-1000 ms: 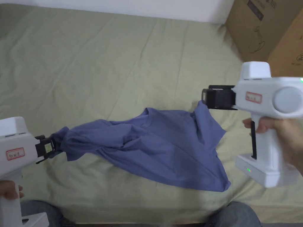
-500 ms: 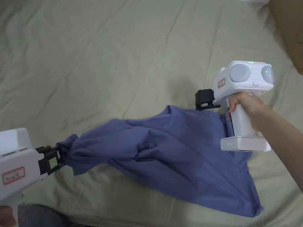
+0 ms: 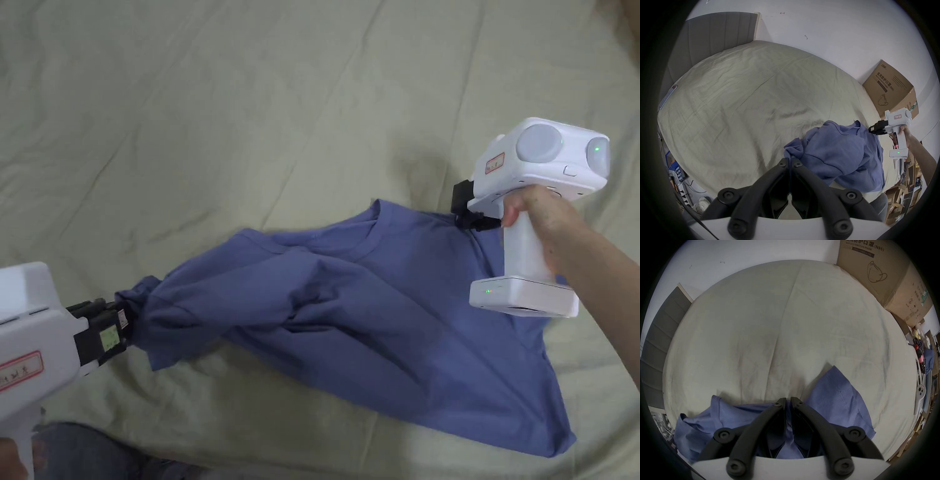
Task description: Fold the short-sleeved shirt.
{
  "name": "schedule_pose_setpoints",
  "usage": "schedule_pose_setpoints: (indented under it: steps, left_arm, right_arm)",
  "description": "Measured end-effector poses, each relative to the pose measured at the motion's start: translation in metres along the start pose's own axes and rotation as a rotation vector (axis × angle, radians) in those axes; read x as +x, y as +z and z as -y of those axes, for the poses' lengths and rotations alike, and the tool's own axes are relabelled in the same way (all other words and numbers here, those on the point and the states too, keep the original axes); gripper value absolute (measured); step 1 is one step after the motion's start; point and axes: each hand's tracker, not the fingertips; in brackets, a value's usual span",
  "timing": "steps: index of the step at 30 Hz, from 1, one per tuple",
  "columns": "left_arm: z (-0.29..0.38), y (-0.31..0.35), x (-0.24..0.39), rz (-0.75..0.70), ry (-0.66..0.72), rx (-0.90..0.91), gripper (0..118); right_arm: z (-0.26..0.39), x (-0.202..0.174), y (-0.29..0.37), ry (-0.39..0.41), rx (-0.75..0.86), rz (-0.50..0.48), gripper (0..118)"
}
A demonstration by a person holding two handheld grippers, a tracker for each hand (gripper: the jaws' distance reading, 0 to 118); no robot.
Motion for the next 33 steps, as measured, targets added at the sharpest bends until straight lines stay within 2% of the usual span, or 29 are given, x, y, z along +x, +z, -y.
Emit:
schedule_pose_setpoints:
  steps: [4, 9, 16, 19, 25, 33]
  left_arm:
    - [-0.002, 0.005, 0.000, 0.011, 0.021, 0.019, 0]
    - [-0.012, 0.024, 0.000, 0.045, 0.053, 0.075, 0]
    - [-0.052, 0.079, 0.017, 0.140, 0.002, 0.222, 0]
    - [-0.083, 0.117, 0.030, 0.185, -0.029, 0.327, 0]
    - [-0.155, 0.193, 0.044, 0.188, -0.105, 0.569, 0]
    - [-0.226, 0.274, 0.048, 0.123, -0.064, 0.728, 0]
  right_arm:
    - [-0.001, 0.007, 0.045, 0.002, 0.087, -0.082, 4]
    - [0.007, 0.020, 0.146, 0.069, 0.248, -0.140, 4]
    - [0.030, 0.060, 0.318, 0.036, 0.506, -0.189, 4]
    - [0.043, 0.074, 0.389, 0.021, 0.618, -0.179, 4]
    - [0.066, 0.099, 0.491, 0.004, 0.800, -0.061, 4]
    - [0.084, 0.132, 0.559, -0.164, 0.939, 0.038, 4]
